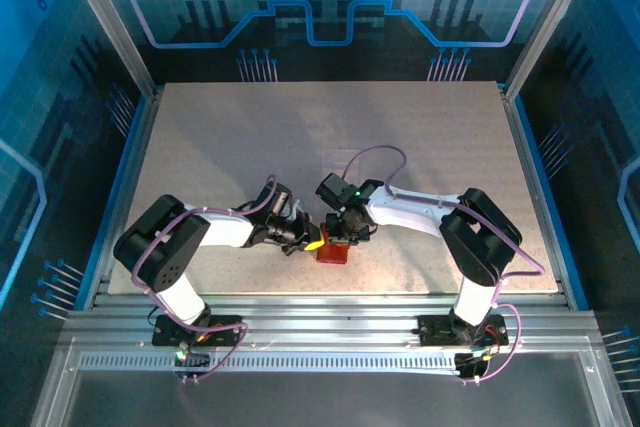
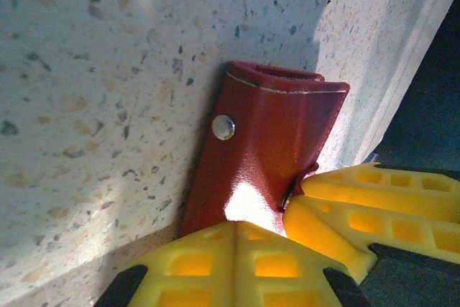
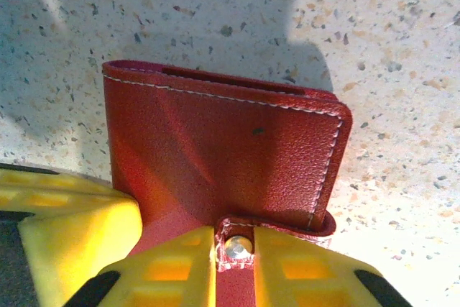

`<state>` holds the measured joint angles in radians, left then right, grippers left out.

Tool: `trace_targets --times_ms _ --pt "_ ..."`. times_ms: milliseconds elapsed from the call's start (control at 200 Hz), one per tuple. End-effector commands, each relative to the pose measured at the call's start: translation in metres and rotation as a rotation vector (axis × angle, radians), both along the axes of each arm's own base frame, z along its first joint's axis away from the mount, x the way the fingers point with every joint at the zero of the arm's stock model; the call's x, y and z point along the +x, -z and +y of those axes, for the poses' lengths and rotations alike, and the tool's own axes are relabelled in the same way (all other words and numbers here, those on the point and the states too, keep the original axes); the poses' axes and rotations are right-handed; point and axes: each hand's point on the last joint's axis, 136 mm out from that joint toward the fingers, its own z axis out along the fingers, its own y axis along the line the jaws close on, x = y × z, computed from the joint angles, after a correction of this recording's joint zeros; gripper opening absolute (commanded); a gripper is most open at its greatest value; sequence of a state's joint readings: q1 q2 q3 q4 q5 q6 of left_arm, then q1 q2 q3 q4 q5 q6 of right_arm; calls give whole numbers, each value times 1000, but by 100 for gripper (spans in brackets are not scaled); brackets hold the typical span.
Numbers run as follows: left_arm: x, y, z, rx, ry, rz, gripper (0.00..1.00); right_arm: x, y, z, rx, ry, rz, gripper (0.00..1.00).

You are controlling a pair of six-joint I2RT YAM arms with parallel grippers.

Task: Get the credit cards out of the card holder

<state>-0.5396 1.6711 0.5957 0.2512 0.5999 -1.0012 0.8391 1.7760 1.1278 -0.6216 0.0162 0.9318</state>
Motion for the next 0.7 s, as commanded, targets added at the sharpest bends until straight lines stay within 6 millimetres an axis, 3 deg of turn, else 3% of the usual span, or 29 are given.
trace_targets --times_ms 0,310,695 --pt "-17 24 16 91 -5 102 0 -7 1 -6 -51 -16 12 15" --pt "-18 30 23 124 -16 113 0 -3 -14 -9 -49 -29 -38 0" --pt "-20 34 31 167 -24 118 0 -6 -15 -23 -66 -34 -49 0"
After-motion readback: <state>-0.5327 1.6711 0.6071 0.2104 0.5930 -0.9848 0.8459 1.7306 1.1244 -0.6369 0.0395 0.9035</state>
